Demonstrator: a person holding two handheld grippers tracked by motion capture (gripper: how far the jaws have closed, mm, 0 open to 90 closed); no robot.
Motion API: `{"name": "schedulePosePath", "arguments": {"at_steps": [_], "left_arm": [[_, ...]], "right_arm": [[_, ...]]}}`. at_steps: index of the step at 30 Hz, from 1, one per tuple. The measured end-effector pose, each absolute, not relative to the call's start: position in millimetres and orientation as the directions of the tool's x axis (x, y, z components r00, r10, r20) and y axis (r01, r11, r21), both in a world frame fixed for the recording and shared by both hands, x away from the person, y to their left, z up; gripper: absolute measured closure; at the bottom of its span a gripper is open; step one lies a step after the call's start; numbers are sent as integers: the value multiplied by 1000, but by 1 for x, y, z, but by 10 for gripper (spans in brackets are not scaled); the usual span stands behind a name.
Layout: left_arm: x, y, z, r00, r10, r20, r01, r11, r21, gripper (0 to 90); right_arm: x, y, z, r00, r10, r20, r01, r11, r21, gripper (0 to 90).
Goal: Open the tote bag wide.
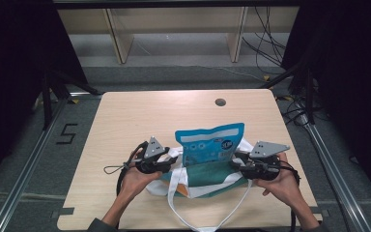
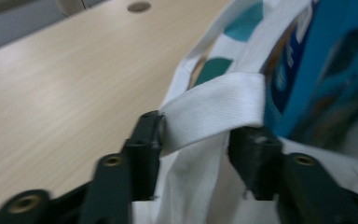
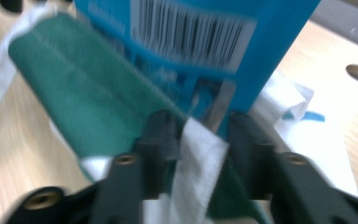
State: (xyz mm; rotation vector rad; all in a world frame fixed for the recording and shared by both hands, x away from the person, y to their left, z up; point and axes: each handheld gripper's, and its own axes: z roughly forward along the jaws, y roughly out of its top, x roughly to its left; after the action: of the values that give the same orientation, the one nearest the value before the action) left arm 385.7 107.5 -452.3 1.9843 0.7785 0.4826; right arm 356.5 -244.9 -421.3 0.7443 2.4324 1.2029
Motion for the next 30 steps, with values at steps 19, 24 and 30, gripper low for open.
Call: {"name": "schedulePosePath", "arguments": {"at_steps": [19, 24, 30], "left_arm": [[435, 105, -503, 661, 750, 33, 486, -461, 742, 801], [420, 114, -475, 642, 767, -26, 482, -376, 791, 606], [368, 121, -434, 694, 719, -44, 413, -346, 842, 482]], "right_arm": [[331, -255, -482, -869, 493, -34, 343, 651, 677, 824], [331, -260, -470, -859, 512, 25, 381, 605, 699, 648], [329, -272, -425, -826, 564, -9, 310, 467, 828, 534]]}}
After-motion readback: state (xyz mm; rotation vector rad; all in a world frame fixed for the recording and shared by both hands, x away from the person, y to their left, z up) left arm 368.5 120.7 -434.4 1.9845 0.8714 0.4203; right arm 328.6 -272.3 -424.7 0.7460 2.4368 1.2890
